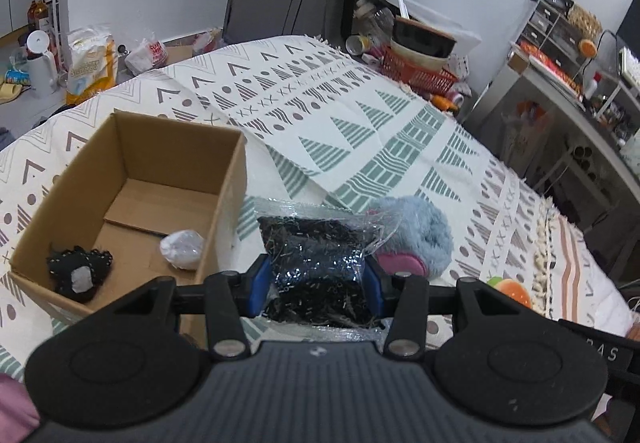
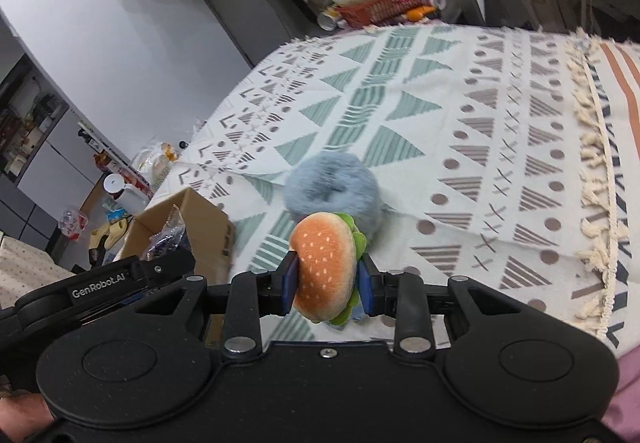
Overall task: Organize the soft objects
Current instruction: 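Lower the bead bag into the box with the left tool while the right drops the burger in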
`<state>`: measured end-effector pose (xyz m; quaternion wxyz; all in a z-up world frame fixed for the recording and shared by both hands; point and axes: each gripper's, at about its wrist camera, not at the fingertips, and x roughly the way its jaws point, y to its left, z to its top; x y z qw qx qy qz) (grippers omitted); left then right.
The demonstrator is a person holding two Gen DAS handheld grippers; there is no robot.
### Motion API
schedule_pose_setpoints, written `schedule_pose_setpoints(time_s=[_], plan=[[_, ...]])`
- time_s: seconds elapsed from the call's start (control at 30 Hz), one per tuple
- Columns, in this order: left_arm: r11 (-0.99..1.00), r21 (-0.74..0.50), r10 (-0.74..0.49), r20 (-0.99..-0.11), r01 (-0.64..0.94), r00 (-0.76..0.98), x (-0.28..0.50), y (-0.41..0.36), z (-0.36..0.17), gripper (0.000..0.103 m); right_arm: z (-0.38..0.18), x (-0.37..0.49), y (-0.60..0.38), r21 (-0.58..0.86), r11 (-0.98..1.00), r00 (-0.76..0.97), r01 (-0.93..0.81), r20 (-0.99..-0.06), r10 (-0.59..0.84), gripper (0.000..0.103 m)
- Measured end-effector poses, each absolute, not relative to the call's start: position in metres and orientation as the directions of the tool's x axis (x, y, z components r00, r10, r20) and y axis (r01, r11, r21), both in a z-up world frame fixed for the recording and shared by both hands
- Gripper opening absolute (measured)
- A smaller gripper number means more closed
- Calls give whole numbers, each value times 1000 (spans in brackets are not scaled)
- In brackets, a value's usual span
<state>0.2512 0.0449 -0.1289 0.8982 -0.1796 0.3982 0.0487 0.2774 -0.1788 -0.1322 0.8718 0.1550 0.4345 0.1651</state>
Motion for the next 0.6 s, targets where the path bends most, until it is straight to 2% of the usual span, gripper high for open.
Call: schedule_pose_setpoints(time_s=[0.6], plan=[[883,-368,-66,-710,-289,701,244,97,-124,47,-104,274,-105,392,887,578,-245,-675,458,31]])
